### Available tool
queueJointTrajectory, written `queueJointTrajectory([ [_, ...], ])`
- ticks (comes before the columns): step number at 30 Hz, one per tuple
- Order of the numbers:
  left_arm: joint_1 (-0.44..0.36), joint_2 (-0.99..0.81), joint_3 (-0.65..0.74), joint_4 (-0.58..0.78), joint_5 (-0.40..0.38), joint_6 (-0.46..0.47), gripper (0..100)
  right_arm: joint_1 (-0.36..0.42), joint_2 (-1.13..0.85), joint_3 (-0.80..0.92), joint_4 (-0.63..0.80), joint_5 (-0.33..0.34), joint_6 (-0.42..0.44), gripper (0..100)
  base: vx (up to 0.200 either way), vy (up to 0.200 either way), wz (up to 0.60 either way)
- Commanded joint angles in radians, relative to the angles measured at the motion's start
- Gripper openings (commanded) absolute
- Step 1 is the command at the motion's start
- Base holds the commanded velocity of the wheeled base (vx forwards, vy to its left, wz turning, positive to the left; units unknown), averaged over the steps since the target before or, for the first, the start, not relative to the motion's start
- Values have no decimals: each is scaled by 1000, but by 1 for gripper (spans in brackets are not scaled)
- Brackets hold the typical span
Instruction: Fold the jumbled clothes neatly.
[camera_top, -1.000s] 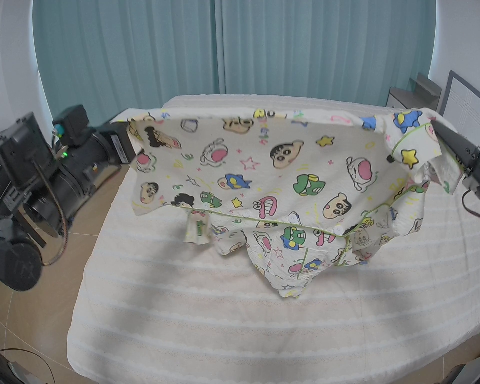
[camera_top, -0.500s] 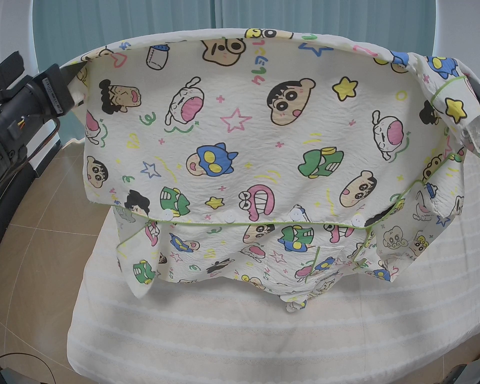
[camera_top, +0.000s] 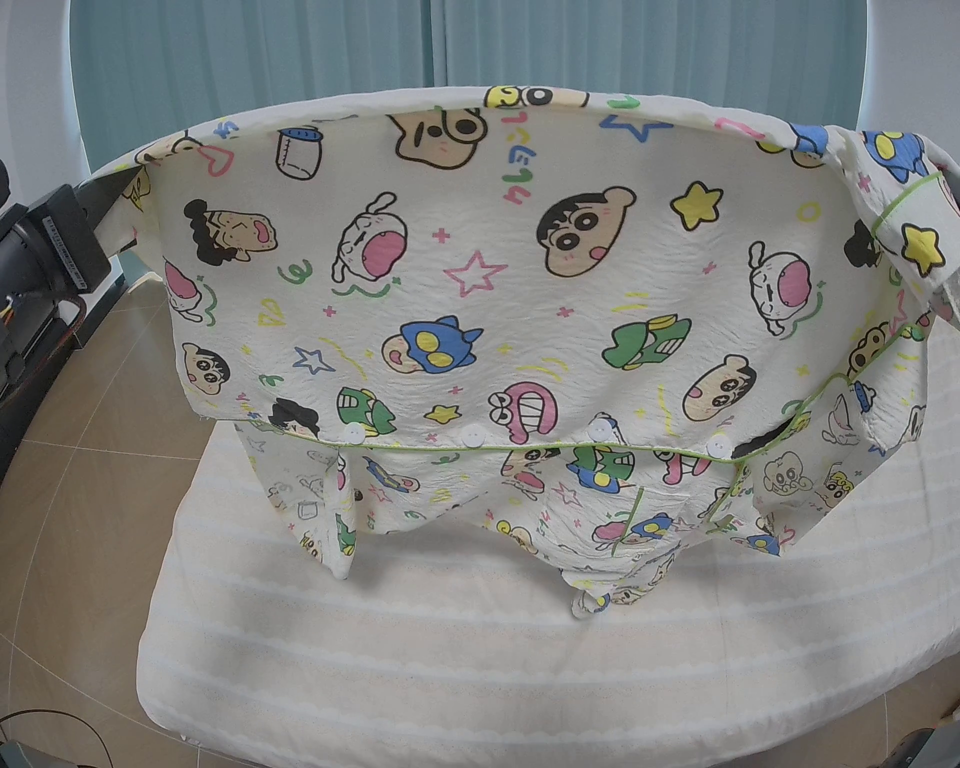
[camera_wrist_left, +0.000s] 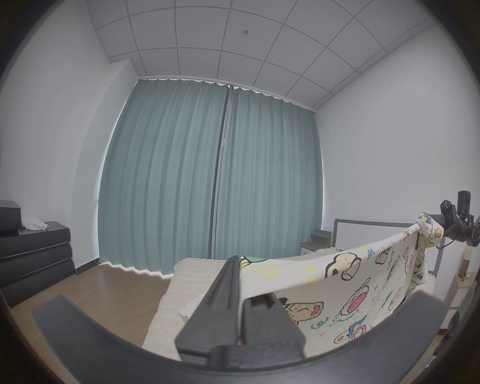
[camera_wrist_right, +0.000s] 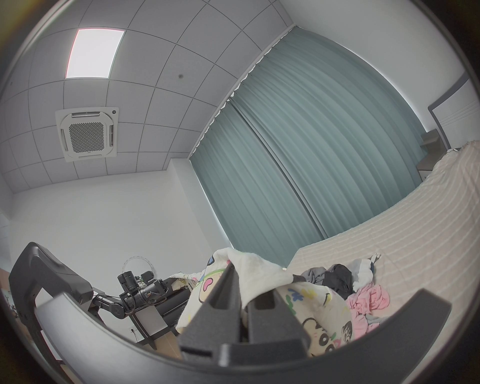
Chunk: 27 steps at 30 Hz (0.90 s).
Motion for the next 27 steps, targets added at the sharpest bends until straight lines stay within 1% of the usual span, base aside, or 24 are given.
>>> queueJointTrajectory([
  [1,0,-7,10,-3,0,0,0,1,-1,4,-1,0,0,0,-200,0,0],
  [9,0,-38,16,-3,-3,0,0,1,0,-10,-1,0,0,0,-200,0,0],
  [15,0,-56,51,-6,3,-1,0,1,-1,-10,-1,13,0,0,0,0,0],
  [24,0,-56,65,-9,1,-6,0,1,0,0,-1,13,0,0,0,0,0],
  [27,0,-56,65,-9,0,-1,0,1,0,1,-1,13,0,0,0,-200,0],
])
